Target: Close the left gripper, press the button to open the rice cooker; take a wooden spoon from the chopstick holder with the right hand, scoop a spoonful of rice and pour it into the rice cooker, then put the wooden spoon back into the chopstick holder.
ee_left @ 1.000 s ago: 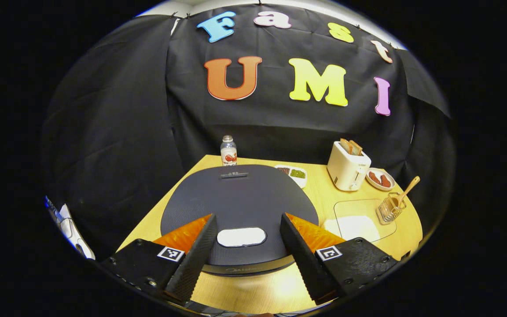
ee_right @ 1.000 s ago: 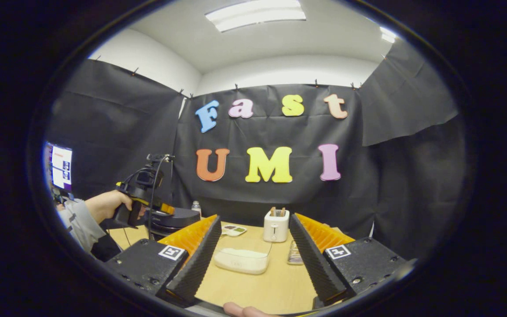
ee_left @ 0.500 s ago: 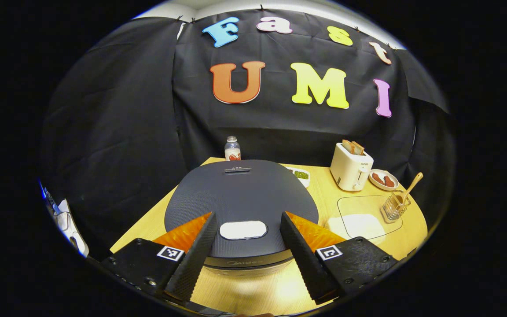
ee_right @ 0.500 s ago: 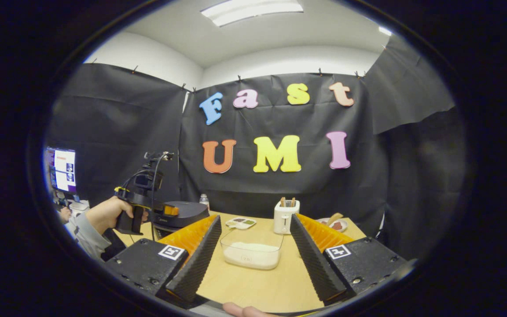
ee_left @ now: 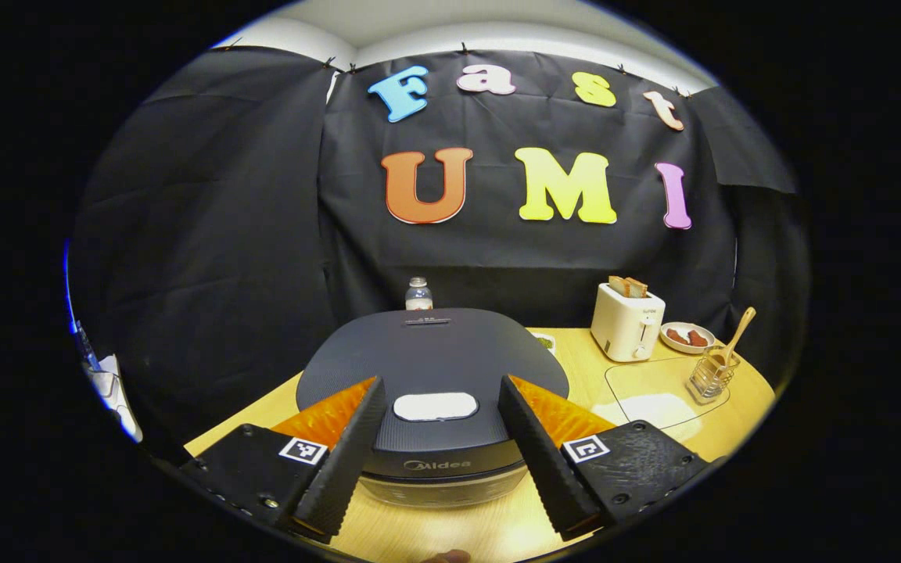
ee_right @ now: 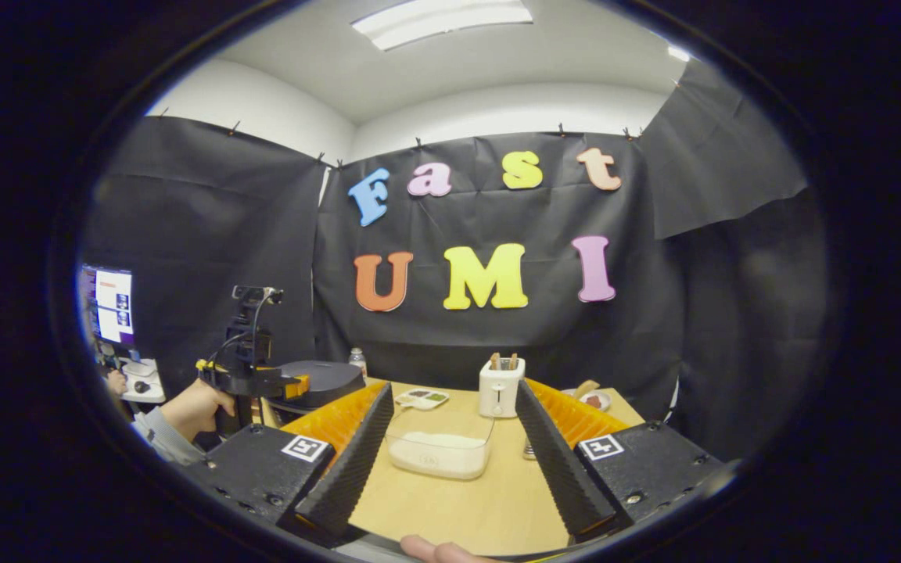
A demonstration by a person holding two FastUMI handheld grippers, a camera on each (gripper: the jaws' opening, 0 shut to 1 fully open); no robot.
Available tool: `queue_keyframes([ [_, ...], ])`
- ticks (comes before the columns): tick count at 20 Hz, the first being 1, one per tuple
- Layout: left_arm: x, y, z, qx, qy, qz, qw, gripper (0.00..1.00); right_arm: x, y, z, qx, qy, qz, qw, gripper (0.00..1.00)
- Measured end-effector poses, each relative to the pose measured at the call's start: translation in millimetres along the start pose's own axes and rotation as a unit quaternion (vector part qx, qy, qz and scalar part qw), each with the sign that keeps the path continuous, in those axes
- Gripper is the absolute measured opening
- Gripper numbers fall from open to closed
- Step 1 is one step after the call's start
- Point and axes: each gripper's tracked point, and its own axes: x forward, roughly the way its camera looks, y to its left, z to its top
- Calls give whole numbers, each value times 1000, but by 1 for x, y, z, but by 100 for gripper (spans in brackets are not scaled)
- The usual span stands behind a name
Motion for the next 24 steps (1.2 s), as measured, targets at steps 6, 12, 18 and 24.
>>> queue_keyframes([
  [6,6,-1,-5,3,-53,-4,999,95,0,-8,0,10,0,-13,1000,100],
  [12,5,-4,-1,10,-82,-9,997,95,-1,-9,3,6,-3,-13,1000,100],
  [18,-18,-7,-2,10,-45,13,999,95,0,-28,8,18,-6,-37,999,100],
  [24,-64,-24,19,-2,-41,-3,999,94,0,-38,10,16,-5,-57,998,100],
])
